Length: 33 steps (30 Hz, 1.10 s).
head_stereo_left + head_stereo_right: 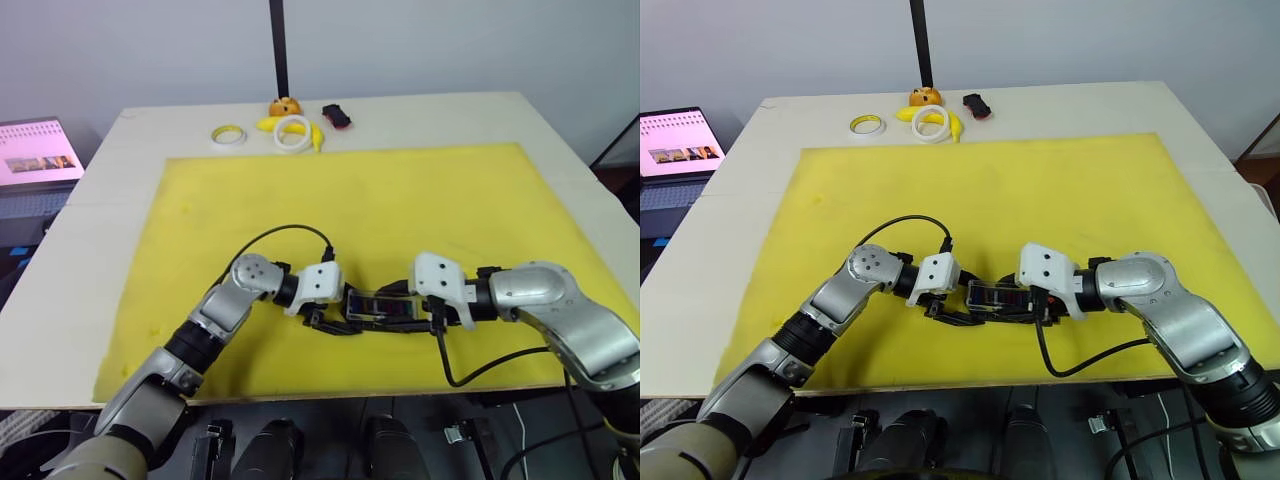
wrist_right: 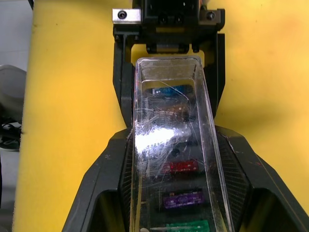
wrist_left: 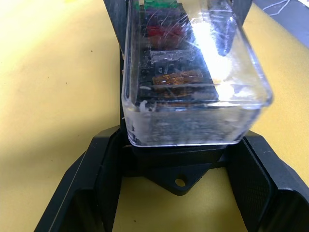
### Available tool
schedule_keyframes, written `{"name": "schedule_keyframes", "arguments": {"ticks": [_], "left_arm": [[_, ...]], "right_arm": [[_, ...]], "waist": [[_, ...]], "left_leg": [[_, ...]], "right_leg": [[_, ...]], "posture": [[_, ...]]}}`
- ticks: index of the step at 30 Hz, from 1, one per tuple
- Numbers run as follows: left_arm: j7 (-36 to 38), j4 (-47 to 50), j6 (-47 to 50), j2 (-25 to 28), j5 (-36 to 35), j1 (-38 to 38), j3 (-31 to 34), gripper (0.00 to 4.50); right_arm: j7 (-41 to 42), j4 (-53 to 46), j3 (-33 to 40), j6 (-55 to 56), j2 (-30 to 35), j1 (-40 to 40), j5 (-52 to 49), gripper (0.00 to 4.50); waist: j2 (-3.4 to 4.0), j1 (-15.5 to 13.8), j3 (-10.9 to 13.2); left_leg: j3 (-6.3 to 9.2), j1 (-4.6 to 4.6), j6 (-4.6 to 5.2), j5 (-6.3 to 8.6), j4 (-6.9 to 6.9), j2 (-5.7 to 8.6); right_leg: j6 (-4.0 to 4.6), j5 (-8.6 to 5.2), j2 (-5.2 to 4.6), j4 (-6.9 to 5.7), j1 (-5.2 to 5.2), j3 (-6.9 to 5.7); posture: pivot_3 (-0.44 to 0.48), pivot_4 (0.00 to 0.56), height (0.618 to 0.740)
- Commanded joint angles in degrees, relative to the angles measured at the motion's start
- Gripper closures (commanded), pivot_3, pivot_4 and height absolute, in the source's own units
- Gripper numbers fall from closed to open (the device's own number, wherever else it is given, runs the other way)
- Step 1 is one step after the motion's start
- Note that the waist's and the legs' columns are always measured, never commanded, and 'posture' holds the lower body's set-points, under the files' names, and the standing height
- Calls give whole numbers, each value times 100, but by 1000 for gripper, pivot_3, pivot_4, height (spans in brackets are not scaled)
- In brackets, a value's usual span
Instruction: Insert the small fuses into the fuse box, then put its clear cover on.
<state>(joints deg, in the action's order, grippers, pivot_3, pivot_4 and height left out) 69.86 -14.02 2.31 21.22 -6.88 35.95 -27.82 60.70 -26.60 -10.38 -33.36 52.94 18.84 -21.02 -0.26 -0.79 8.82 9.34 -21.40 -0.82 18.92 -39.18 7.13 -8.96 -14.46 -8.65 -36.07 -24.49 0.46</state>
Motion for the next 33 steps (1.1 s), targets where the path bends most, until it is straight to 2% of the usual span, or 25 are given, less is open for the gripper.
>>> {"name": "schedule_keyframes", "arguments": {"ticks": [1,33], "left_arm": [[-1,-38,83,34,235,-10,-43,1957],[-36,-29,57,29,236,-51,-14,1957]], "right_arm": [[89,-64,105,77,61,27,8,2776],[-66,-96,103,77,-9,-136,111,2776]], "waist": [[0,0,0],[0,1,0]], "left_leg": [[0,0,0,0,0,0],[0,0,0,0,0,0]], "right_leg": [[0,0,0,0,0,0],[0,0,0,0,0,0]], "posture": [[0,150,740],[0,150,740]]}}
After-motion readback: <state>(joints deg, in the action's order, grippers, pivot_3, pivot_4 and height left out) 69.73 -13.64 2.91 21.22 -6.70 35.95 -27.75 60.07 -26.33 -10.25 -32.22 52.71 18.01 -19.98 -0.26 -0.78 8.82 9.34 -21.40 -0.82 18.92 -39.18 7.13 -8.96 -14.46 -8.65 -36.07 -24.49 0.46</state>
